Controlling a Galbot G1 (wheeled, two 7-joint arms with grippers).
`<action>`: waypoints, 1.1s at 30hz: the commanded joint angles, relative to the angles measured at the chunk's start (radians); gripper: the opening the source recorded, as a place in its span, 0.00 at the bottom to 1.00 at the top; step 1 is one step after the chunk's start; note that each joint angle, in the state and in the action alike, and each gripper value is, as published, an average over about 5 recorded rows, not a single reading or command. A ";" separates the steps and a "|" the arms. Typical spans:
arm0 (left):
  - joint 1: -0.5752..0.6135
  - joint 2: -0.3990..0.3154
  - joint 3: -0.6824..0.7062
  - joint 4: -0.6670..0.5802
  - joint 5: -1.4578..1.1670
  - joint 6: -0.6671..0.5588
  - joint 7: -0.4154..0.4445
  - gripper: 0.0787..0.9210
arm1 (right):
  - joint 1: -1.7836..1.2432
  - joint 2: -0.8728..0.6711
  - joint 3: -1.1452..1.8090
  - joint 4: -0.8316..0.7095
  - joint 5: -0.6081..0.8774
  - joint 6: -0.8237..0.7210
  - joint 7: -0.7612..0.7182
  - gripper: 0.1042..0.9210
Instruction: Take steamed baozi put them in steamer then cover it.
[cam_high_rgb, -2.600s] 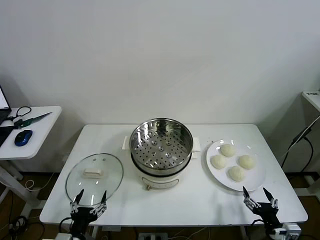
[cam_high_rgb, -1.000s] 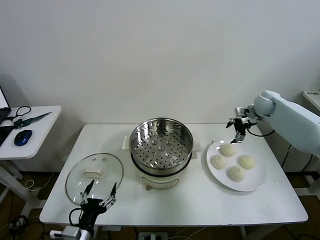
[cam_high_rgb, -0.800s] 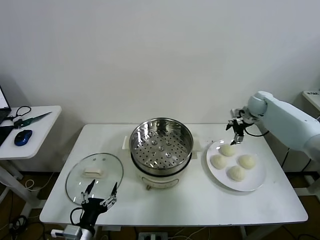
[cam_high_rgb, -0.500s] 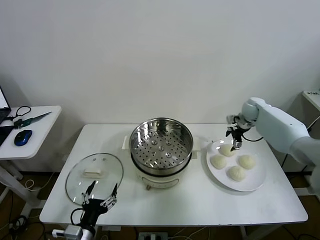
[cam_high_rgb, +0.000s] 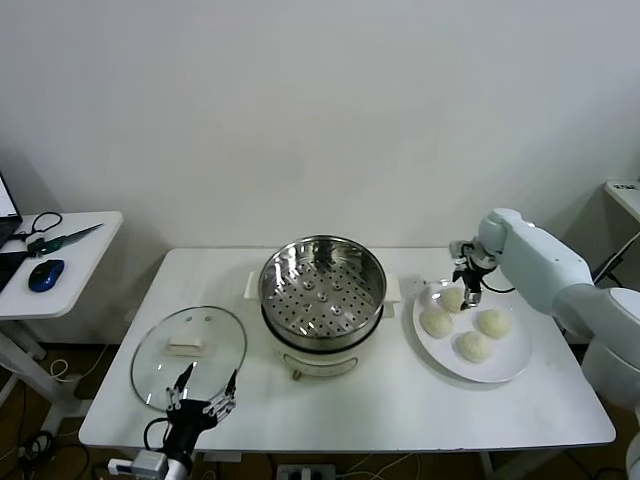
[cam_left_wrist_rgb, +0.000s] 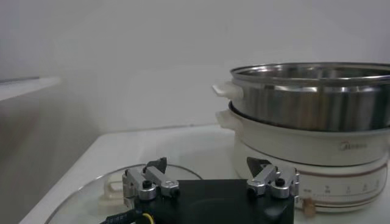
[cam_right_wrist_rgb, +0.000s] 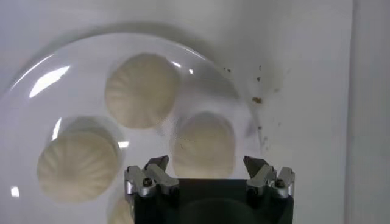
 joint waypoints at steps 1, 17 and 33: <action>-0.002 0.001 -0.001 0.005 0.000 -0.001 -0.003 0.88 | -0.011 0.018 0.036 -0.039 -0.023 0.005 0.007 0.85; -0.007 0.001 -0.004 0.007 -0.002 0.005 -0.006 0.88 | 0.015 0.020 0.019 -0.025 -0.025 0.012 -0.007 0.70; 0.007 -0.010 -0.001 -0.034 0.020 0.016 -0.010 0.88 | 0.719 -0.090 -0.568 0.563 0.440 0.190 -0.065 0.69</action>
